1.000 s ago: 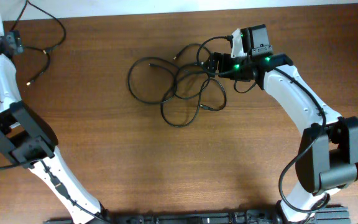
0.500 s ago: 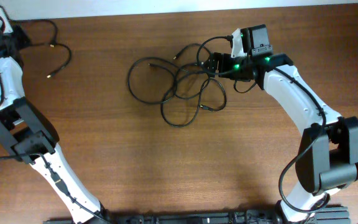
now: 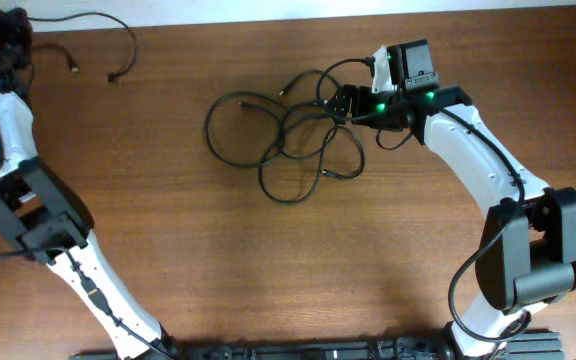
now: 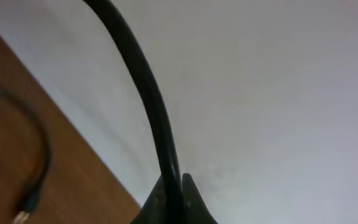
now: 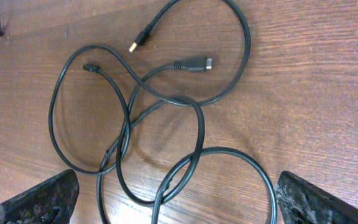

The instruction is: Untangle cables

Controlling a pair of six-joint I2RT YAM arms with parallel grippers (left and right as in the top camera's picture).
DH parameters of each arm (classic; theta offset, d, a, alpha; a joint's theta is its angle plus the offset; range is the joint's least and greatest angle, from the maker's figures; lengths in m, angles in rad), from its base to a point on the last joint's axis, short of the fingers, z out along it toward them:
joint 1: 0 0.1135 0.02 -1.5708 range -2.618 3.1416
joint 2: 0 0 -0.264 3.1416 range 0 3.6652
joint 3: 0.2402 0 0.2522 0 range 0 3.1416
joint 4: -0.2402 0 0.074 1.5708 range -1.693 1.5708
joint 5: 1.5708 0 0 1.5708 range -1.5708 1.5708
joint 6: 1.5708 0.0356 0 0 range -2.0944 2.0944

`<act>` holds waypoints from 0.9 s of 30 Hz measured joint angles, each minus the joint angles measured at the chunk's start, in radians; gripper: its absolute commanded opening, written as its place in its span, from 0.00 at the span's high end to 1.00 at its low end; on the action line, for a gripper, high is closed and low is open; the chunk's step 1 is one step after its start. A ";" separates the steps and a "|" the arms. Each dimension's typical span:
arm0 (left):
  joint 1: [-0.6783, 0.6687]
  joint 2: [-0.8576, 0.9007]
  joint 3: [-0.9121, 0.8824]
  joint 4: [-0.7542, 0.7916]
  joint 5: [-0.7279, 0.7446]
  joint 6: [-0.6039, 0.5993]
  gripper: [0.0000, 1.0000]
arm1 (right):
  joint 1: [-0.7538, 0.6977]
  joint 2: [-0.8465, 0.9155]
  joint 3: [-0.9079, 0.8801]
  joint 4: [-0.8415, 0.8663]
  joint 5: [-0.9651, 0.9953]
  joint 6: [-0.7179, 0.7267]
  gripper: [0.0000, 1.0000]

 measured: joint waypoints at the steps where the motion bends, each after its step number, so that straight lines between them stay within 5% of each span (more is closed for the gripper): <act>1: 0.001 0.037 0.000 0.036 0.014 -0.009 1.00 | 0.000 0.000 0.000 0.000 0.000 -0.001 0.01; 3: 0.003 0.069 -0.002 0.145 0.028 -0.066 0.97 | 0.000 0.000 0.000 0.000 0.000 0.000 0.01; 4: 0.005 0.072 -0.002 0.140 0.026 -0.067 0.86 | 0.000 0.000 0.000 0.000 0.000 0.000 0.01; 6: 0.007 0.078 0.002 -0.065 -0.026 0.038 0.50 | 0.000 0.000 0.000 -0.001 0.000 0.000 0.01; 7: 0.010 0.080 0.006 -0.183 -0.058 0.095 0.39 | 0.000 0.000 0.000 -0.002 0.000 0.000 0.01; 8: 0.023 0.082 0.002 -0.297 -0.114 0.188 0.09 | 0.000 0.000 0.000 -0.002 0.000 0.000 0.01; 9: 0.040 0.087 0.001 -0.337 -0.138 0.241 0.02 | 0.000 0.000 0.000 -0.002 0.000 0.000 0.01; 14: 0.129 0.072 0.002 -0.457 -0.182 0.376 0.01 | 0.000 0.000 0.000 -0.002 0.000 0.000 0.01; 18: 0.038 -0.032 0.003 -0.520 -0.137 0.425 0.01 | 0.000 0.000 0.000 -0.002 0.000 0.000 0.01; 23: -0.065 -0.032 -0.033 -0.666 -0.596 0.435 0.01 | 0.000 0.000 0.000 -0.003 0.000 0.000 0.01; 27: -0.017 -0.001 -0.043 -0.632 -0.661 0.436 0.06 | 0.000 0.000 0.000 -0.002 0.000 0.000 0.01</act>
